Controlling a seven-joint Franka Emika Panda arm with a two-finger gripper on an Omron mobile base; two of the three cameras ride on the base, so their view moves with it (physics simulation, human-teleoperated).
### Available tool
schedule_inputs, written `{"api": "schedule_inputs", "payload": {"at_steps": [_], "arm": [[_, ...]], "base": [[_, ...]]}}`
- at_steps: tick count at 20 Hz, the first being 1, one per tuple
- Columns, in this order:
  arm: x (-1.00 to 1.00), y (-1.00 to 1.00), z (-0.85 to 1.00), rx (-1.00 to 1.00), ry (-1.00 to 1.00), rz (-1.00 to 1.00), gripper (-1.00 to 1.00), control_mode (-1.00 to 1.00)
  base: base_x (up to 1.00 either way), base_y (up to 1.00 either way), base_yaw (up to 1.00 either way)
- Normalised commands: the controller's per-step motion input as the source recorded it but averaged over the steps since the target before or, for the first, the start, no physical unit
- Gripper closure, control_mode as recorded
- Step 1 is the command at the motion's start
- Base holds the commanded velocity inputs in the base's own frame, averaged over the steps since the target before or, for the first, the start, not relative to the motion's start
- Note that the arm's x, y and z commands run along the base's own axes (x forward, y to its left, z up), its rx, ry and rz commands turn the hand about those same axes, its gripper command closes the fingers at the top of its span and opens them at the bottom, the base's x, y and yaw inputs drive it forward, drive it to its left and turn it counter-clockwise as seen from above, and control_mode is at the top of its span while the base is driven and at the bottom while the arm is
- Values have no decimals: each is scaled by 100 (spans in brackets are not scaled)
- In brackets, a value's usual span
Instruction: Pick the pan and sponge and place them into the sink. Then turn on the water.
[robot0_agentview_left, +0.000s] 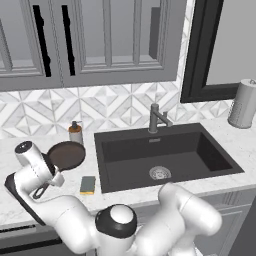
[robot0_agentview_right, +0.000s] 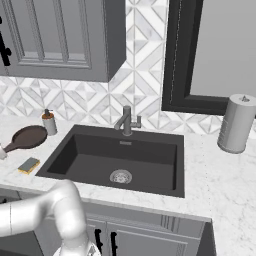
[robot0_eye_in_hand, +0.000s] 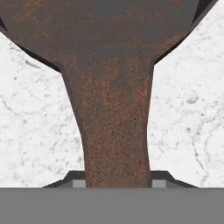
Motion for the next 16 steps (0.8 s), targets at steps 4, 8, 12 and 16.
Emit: {"api": "schedule_inputs", "payload": {"at_steps": [4,8,12,16], "arm": [[-37,-29,50,23,-22,2,100,-100],[-28,-10,78,14,-2,2,100,-100],[-45,-35,67,6,0,0,100,-100],[-58,-58,53,5,-1,-4,100,-100]], "base": [[0,0,0],[0,0,0],[0,0,0],[0,0,0]]}}
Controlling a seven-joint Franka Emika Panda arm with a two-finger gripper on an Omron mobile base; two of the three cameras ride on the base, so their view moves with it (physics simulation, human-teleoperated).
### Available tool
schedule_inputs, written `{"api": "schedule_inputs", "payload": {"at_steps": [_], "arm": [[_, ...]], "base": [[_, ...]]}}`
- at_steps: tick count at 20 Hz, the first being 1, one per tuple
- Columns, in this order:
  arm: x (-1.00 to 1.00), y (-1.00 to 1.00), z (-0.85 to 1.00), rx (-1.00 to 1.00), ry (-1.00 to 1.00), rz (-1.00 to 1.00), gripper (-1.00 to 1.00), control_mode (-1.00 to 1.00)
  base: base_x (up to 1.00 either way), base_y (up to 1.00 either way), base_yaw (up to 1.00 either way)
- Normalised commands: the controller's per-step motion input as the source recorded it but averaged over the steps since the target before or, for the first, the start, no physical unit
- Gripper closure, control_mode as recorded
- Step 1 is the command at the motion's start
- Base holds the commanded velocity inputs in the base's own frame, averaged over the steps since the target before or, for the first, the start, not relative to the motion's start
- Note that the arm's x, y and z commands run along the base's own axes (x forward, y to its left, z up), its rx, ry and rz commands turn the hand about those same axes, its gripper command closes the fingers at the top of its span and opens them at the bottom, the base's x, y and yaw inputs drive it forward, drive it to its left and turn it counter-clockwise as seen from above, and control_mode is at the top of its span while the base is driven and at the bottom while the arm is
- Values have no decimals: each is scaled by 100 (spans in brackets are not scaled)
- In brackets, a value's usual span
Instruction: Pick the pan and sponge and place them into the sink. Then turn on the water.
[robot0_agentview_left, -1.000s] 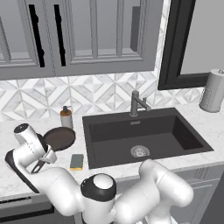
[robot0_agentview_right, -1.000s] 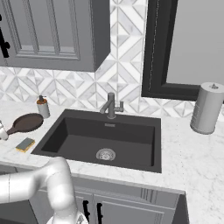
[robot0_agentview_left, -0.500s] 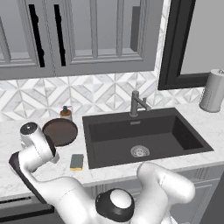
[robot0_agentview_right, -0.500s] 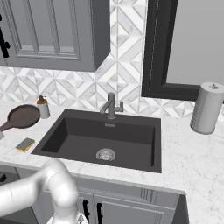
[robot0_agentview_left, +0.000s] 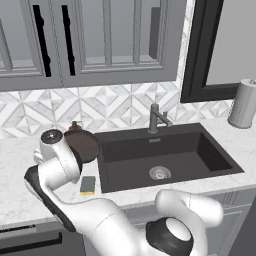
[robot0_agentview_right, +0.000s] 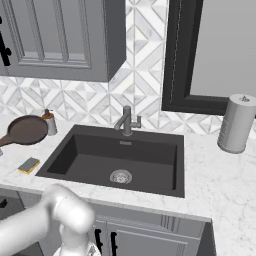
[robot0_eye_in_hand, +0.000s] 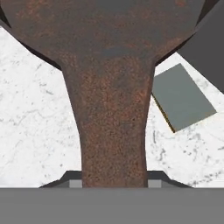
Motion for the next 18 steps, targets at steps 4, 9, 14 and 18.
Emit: {"api": "schedule_inputs", "payload": {"at_steps": [4,9,14,18], "arm": [[-33,-81,49,8,0,-18,100,-100],[-13,-100,26,13,0,-25,100,-100],[0,-100,20,17,0,-25,100,-100],[13,-96,6,15,14,-18,100,-100]], "base": [[0,0,0],[0,0,0],[0,0,0],[0,0,0]]}}
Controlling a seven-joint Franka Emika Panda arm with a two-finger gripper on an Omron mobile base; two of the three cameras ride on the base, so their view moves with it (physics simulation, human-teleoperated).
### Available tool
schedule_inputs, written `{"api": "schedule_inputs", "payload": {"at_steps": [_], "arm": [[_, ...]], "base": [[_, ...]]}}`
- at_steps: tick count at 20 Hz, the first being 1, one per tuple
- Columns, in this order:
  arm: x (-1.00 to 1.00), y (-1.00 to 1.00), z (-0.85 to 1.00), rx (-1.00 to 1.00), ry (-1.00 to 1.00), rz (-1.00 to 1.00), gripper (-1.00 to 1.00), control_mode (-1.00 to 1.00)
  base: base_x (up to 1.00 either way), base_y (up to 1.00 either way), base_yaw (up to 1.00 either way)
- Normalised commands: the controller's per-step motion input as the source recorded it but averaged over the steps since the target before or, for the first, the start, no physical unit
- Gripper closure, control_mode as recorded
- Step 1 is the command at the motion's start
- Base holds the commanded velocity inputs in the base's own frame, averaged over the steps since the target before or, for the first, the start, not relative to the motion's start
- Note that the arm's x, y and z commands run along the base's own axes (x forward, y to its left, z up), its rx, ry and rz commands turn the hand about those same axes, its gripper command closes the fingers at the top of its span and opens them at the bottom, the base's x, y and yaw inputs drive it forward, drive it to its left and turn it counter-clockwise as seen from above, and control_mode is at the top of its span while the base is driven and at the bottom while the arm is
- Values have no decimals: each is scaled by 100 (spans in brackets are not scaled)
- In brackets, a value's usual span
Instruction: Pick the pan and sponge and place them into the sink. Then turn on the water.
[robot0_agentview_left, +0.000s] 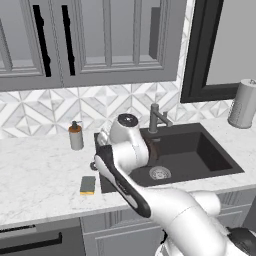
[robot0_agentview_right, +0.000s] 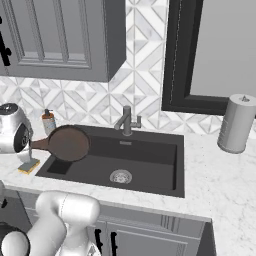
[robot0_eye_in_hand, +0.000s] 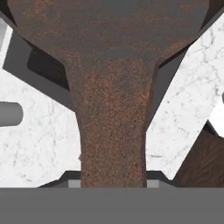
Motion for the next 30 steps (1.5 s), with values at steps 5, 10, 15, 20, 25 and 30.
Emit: {"api": "schedule_inputs", "payload": {"at_steps": [5,10,15,20,25,30], "arm": [[46,-86,-3,6,16,-15,100,-100],[67,-67,-6,-1,22,-18,100,-100],[74,-61,-12,-5,25,-16,100,-100],[49,-44,-42,-10,12,-8,100,-100],[25,-14,-53,-7,2,-6,100,-100],[6,-2,-51,0,-1,-5,100,-100]], "base": [[0,0,0],[0,0,0],[0,0,0],[0,0,0],[0,0,0],[0,0,0]]}}
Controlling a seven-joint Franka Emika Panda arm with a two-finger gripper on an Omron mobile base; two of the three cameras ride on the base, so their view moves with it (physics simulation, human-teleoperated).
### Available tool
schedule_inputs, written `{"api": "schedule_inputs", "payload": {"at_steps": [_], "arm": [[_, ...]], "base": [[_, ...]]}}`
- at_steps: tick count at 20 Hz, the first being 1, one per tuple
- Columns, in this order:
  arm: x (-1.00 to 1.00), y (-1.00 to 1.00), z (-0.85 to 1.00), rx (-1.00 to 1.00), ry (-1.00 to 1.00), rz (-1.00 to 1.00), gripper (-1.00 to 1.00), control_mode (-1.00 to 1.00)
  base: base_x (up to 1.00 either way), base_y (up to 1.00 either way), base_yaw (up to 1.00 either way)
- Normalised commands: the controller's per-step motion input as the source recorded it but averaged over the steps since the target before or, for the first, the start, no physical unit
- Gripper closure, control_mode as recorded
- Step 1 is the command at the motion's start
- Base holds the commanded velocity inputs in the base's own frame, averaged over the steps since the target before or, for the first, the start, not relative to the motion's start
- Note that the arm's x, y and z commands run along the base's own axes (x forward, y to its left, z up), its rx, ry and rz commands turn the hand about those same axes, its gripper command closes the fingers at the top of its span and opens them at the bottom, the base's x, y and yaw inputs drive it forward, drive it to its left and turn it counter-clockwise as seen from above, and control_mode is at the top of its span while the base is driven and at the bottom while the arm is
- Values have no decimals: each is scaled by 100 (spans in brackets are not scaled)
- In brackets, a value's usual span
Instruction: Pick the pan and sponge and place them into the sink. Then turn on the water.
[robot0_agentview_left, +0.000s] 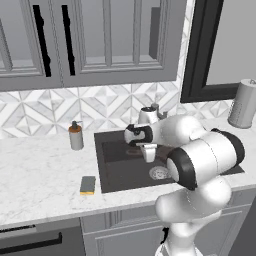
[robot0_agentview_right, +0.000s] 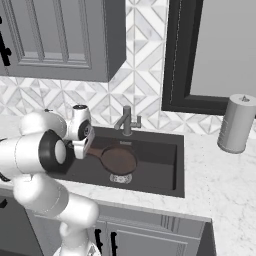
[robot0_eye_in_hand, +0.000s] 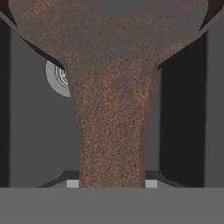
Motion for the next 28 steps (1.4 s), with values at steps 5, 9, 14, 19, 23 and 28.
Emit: {"api": "schedule_inputs", "payload": {"at_steps": [5,9,14,19,23,28], "arm": [[0,0,-60,-1,-1,-3,100,-100],[0,0,-64,-5,0,-1,100,-100],[8,0,-61,-8,-1,0,100,-100],[31,0,-52,-9,-2,0,100,-100],[48,1,-46,-11,-1,0,100,-100],[59,6,-38,-9,-2,0,100,-100]], "base": [[0,0,0],[0,0,0],[0,0,0],[0,0,0],[0,0,0],[0,0,0]]}}
